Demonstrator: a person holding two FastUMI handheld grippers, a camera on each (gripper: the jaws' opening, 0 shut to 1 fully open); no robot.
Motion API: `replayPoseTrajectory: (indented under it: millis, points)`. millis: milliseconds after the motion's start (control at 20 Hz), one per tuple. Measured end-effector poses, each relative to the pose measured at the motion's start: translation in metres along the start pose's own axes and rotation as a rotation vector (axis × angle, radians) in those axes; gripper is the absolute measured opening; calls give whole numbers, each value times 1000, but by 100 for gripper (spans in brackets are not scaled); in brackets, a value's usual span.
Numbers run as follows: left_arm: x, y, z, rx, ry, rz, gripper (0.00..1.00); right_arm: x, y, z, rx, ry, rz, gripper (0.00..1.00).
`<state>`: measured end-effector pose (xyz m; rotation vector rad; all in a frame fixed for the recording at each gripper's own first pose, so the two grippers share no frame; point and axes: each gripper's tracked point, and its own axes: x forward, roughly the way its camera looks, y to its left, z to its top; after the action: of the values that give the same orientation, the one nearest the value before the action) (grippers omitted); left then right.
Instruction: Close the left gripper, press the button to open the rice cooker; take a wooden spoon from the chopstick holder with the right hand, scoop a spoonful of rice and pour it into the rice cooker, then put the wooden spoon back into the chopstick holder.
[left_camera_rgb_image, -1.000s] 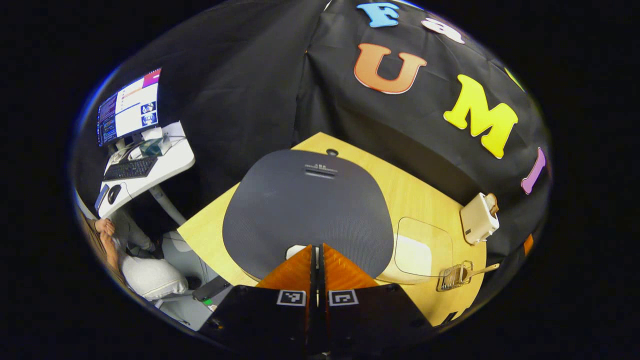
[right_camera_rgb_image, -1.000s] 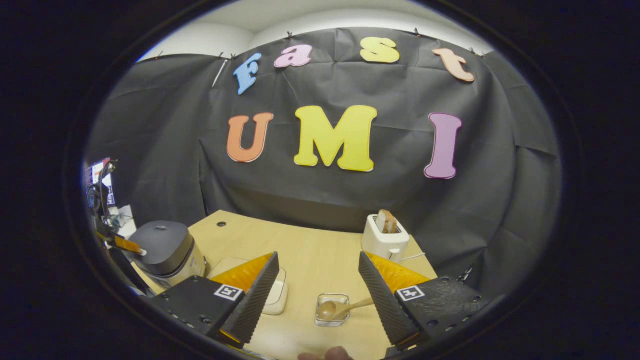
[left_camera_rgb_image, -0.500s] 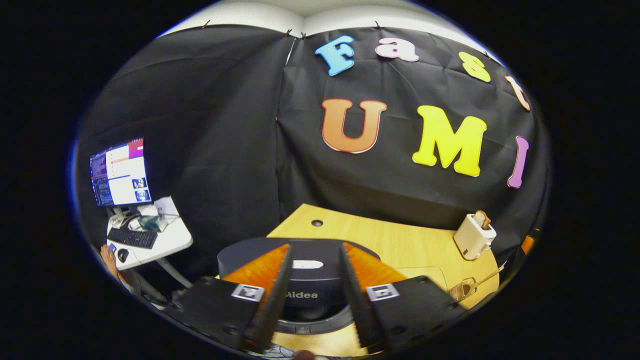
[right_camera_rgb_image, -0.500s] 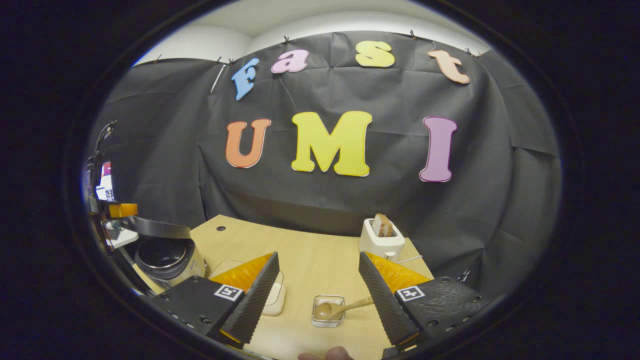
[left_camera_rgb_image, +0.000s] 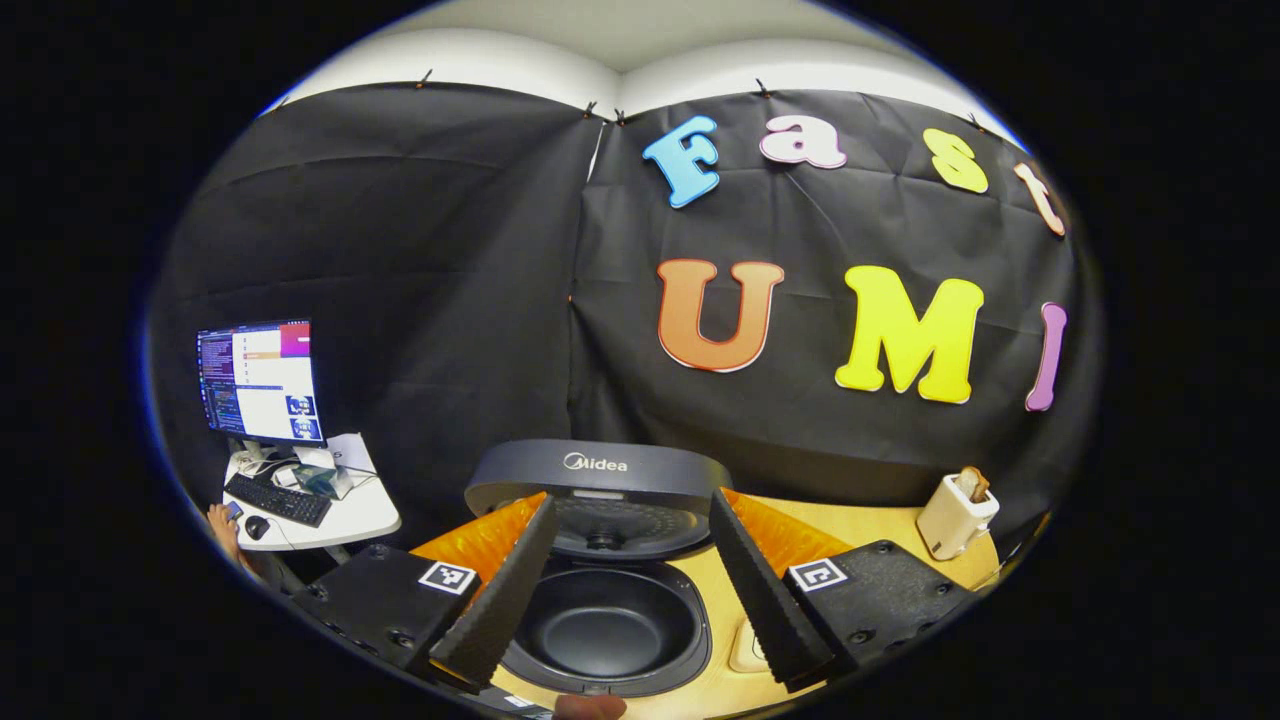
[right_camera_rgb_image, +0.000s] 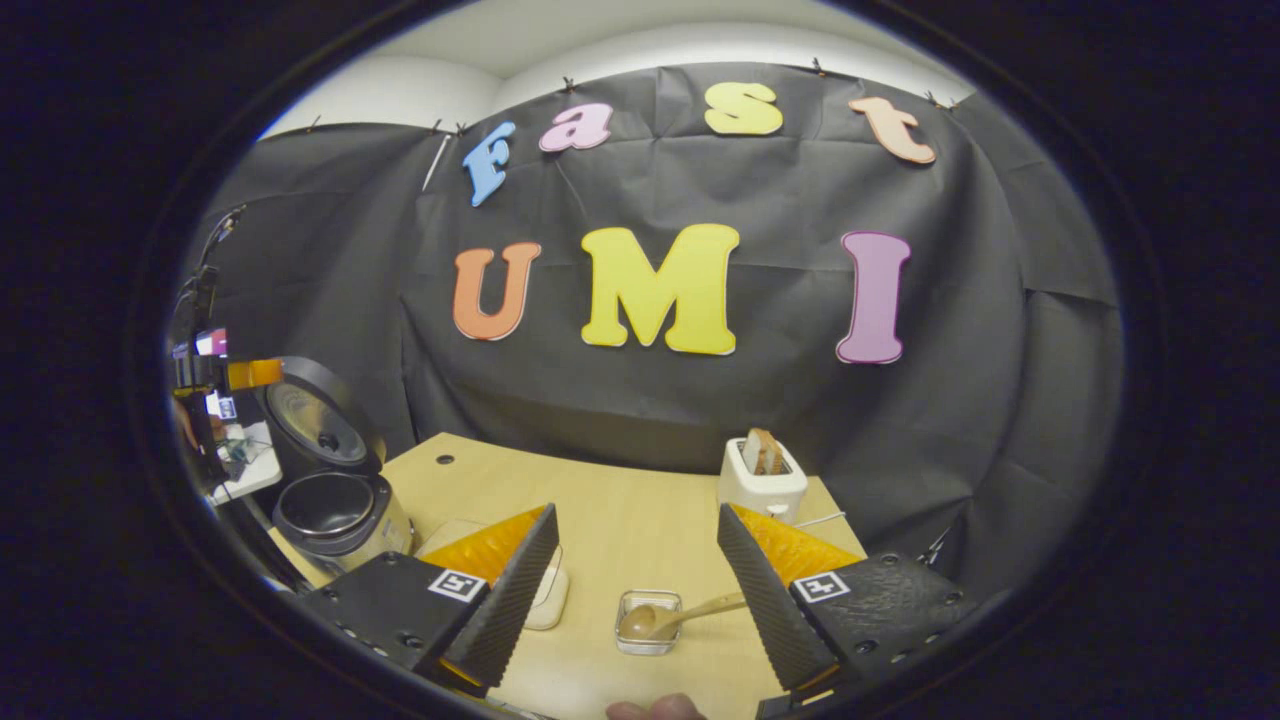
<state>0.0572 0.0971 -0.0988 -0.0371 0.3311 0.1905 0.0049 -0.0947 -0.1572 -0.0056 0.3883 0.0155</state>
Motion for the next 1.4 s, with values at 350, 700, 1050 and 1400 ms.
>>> replayPoseTrajectory:
  millis: [350,700,1050,1400]
  points:
    - [-11,-9,-11,1,13,20,100,5,-19,-62,53,161,-21,95]
    - [-24,-22,-1,25,-20,5,98,27,-35,-146,206,369,-50,95]
    - [-34,-12,18,14,-40,49,98,75,-47,-186,219,399,-62,96]
    - [-43,-18,15,59,-29,57,98,116,-58,-216,362,439,-62,94]
